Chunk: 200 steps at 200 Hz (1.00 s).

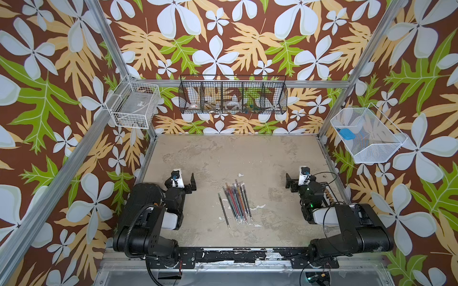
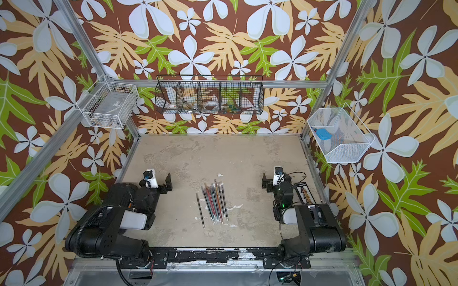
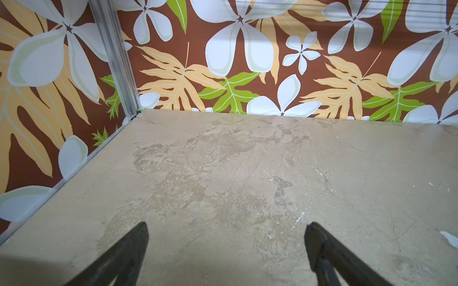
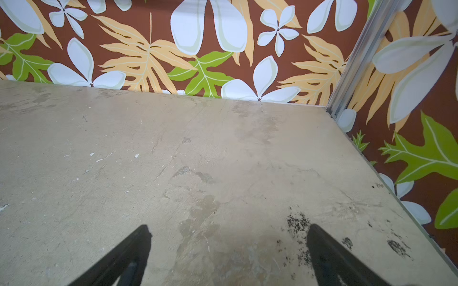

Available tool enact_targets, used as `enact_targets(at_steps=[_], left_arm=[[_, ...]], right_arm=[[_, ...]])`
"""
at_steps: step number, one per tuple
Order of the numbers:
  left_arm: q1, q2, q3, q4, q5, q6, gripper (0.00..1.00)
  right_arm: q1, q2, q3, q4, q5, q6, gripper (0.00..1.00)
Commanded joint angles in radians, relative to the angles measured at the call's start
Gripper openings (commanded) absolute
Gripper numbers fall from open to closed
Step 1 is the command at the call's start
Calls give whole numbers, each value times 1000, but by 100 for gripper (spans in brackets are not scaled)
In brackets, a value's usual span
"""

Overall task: Remove the protective cover of the pencils
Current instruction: Pick up the pencil from the center of the board.

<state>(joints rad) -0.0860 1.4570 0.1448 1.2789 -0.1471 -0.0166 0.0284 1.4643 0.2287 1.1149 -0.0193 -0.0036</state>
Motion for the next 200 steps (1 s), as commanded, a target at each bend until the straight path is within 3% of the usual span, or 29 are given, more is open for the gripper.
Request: enact_targets(at_steps=[1, 131, 143, 154, 162, 172, 183, 200], left_arm=[[2, 0, 0, 39, 10, 10, 100], [2, -1, 6, 29, 12, 4, 100], [2, -16, 16, 13, 13, 7, 100], [0, -83, 85, -189, 33, 17, 100], [-1, -140, 181, -376, 77, 30, 100], [-16, -181, 285, -526, 104, 18, 100], [-42, -227, 346, -564, 123, 3, 100], [-94, -301, 385, -494, 112, -34, 100]], right_arm=[[2, -4, -3, 37, 5, 4, 100], [-24, 2, 5, 29, -33, 23, 100], [-1, -14, 0, 37, 42, 19, 100], [64, -89, 92, -170, 197, 10, 100], [88, -139, 211, -410, 224, 39, 100], [89, -174, 352, -640, 238, 230, 100], [89, -180, 488, -853, 190, 355, 100], [87, -155, 575, -959, 61, 483, 100]])
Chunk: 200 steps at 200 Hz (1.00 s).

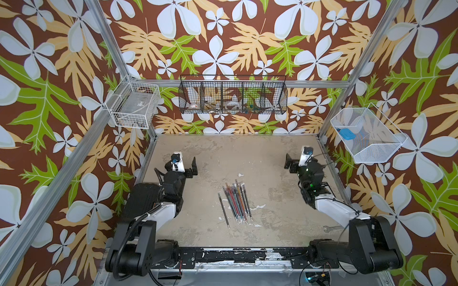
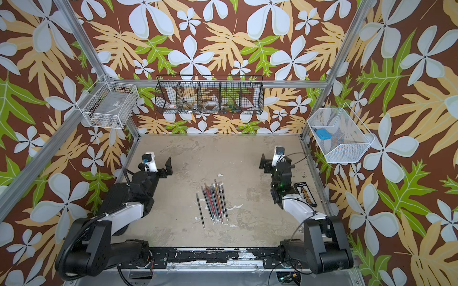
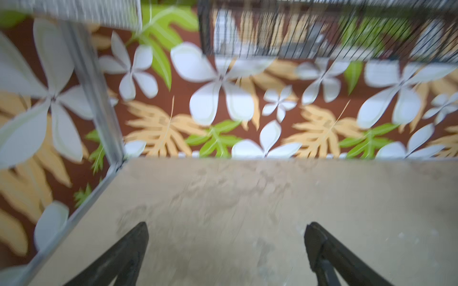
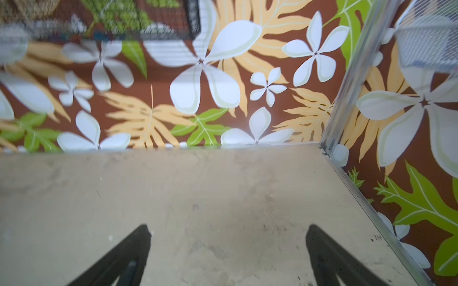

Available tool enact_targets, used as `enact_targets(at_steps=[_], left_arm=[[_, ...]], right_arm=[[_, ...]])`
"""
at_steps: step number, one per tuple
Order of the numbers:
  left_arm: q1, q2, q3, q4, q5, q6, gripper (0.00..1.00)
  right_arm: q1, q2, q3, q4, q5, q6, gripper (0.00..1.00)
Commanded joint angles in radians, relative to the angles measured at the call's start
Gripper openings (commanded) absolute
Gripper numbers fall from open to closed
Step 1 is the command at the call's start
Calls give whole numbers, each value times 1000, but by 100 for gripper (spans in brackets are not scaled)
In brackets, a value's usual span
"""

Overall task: Remove the protective cover of the pencils
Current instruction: Pick up the pencil from the center of the board.

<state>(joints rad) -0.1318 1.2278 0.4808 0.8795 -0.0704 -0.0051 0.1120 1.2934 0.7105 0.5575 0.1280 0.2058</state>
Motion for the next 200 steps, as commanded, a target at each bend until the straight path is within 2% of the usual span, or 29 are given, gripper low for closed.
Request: enact_targets(at_steps=[1, 19, 30, 41, 50, 62, 69, 78, 86, 94, 117, 140, 158, 184, 200], left_arm=[[-50, -75, 50, -87, 37, -48, 100], [-56, -125, 92, -12, 84, -160, 100], [-58, -129, 152, -63, 123, -186, 100], [-68, -124, 222, -160, 145, -160, 100], [-77, -118, 261, -217, 143, -148, 100], [-77, -113, 276, -230, 135, -190, 100], [-77, -108, 284, -248, 123, -228, 100], [-77, -95, 301, -289, 112, -250, 100], [-76, -73, 325, -343, 111, -231, 100], [-75, -47, 354, -410, 94, -207, 100], [-76, 25, 438, -576, -54, -231, 100], [-75, 56, 490, -672, -201, -300, 100], [-65, 43, 465, -640, -179, -328, 100], [-52, 39, 453, -619, -96, -347, 100], [-50, 41, 462, -626, -44, -355, 100]], right_arm=[[2, 19, 95, -410, -91, 282, 100], [-20, 40, 101, -432, -268, 323, 100], [-13, 16, 75, -416, -346, 330, 100], [20, -13, 67, -439, -359, 325, 100], [83, -30, 96, -518, -301, 284, 100], [239, -54, 144, -625, -117, 199, 100], [328, -74, 151, -647, -27, 155, 100], [400, -94, 139, -633, 23, 127, 100], [401, -104, 120, -617, -26, 150, 98], [383, -105, 104, -602, -88, 184, 91], [360, -51, 153, -607, -290, 163, 82], [414, 80, 295, -745, -288, 86, 78], [433, 169, 360, -812, -287, 69, 72], [443, 246, 380, -831, -308, 88, 56], [466, 269, 379, -833, -291, 91, 54]])
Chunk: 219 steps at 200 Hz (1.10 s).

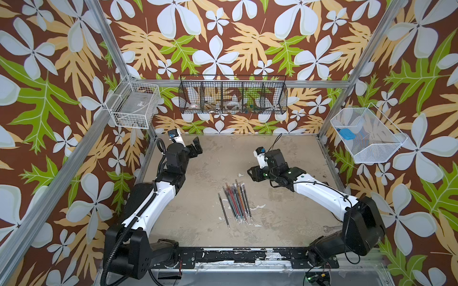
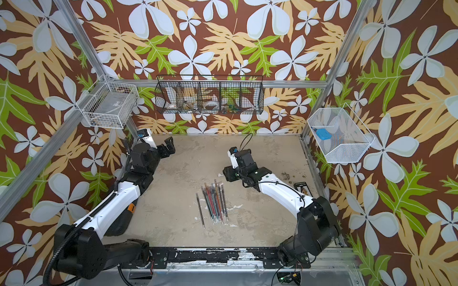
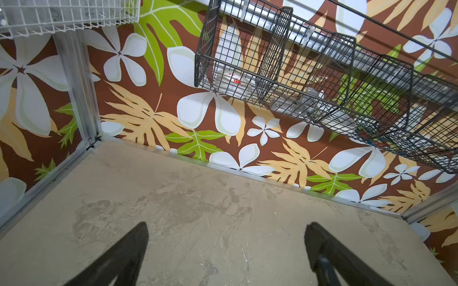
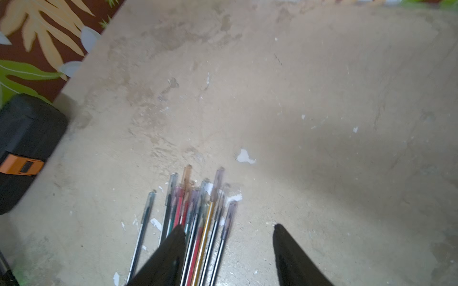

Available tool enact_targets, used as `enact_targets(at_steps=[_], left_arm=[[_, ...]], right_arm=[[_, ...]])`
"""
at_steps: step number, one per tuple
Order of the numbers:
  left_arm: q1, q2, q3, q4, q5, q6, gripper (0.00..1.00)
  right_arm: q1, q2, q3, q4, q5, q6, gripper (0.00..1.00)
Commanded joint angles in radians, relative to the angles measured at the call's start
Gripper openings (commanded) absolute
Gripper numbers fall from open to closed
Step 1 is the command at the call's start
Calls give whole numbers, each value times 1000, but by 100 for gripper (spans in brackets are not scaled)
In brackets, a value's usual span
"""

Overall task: Remove the protective cover of the pencils
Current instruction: Pick up the pencil from the center of the board.

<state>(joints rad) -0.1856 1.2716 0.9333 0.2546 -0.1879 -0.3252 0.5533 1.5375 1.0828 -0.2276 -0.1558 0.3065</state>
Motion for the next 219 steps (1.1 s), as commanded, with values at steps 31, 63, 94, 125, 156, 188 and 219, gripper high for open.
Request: enact_targets(at_steps=[31, 63, 94, 125, 156, 188, 219], left_arm=[[3, -7, 64, -89, 87, -75, 100], [3, -18, 69, -108, 167, -90, 100], [2, -22, 2, -37, 264, -110, 100], [3, 65, 134, -224, 277, -77, 100], [22, 105, 166, -304, 244, -119, 100], [26, 67, 94, -205, 293, -127, 100], [45, 14, 38, -111, 350, -151, 100]], right_arm=[[56, 54, 14, -64, -9, -10, 52], [77, 67, 5, -63, -2, 5, 52], [88, 74, 7, -65, 3, 14, 52], [97, 84, 21, -90, 54, 19, 50], [98, 97, 32, -87, 67, 21, 50], [106, 136, 71, -99, 64, 16, 50], [117, 159, 99, -111, 69, 11, 50]])
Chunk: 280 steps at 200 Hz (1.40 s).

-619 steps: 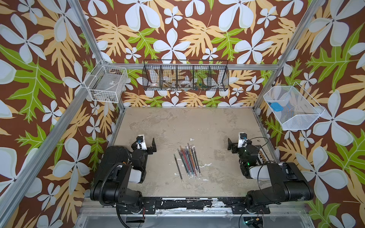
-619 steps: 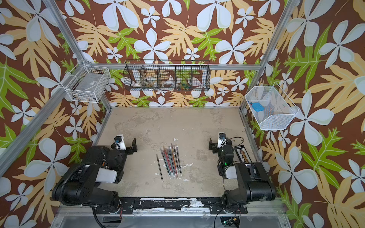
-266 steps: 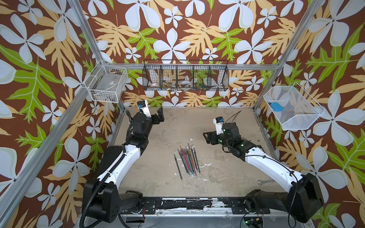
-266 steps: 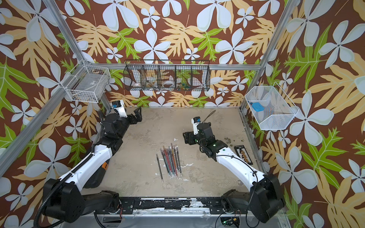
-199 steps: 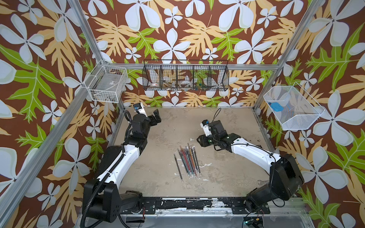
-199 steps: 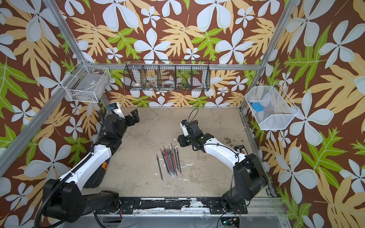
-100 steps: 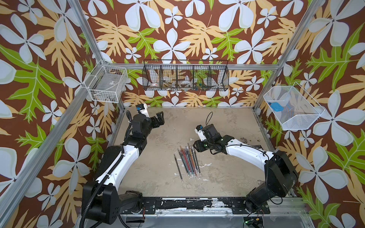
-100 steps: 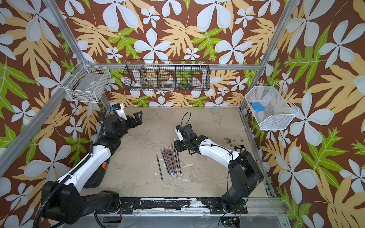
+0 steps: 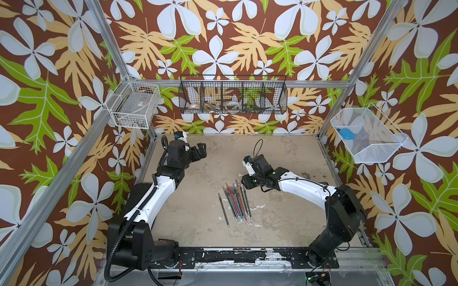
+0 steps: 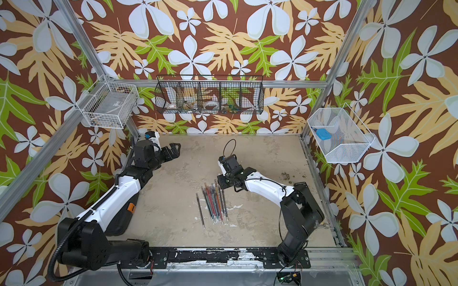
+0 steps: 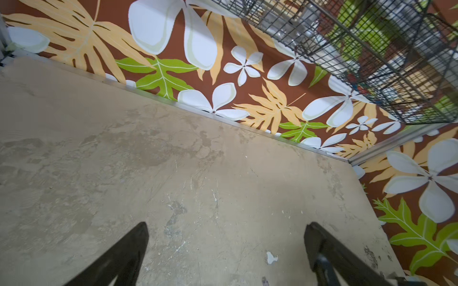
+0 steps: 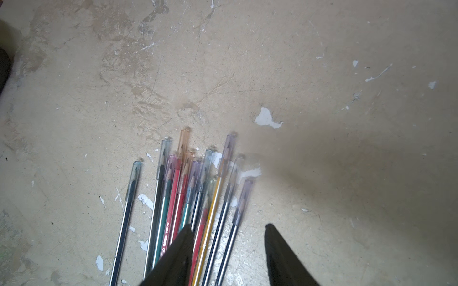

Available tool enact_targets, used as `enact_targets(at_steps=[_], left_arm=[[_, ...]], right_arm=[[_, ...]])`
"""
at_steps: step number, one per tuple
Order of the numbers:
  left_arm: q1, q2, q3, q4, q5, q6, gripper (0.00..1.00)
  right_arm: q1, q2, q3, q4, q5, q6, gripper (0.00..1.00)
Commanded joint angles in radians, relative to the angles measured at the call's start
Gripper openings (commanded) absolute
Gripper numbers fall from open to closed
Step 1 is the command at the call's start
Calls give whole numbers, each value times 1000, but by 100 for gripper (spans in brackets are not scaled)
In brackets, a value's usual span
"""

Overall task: Remove the protective cover of the pencils
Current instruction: Pick up the pencil from the center of the board.

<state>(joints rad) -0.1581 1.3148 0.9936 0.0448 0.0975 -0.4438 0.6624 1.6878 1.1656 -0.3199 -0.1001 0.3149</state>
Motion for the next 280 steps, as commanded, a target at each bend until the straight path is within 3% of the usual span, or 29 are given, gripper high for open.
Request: enact_targets(at_steps=[1, 19, 46, 142, 250, 280], left_arm=[[18, -30, -24, 101, 66, -34, 100], [32, -48, -39, 107, 63, -47, 100], [34, -88, -68, 153, 97, -14, 100], [34, -40, -14, 91, 191, -14, 100], [34, -20, -4, 81, 208, -9, 94], [35, -17, -4, 83, 208, -11, 91]], right_arm=[[8, 10, 17, -18, 14, 2, 50], [18, 24, 28, -24, 29, 2, 46], [21, 63, 61, -48, 37, -1, 31], [27, 169, 79, -63, 109, 32, 37], [28, 248, 88, -54, 156, 49, 30], [27, 259, 83, -58, 181, 57, 23]])
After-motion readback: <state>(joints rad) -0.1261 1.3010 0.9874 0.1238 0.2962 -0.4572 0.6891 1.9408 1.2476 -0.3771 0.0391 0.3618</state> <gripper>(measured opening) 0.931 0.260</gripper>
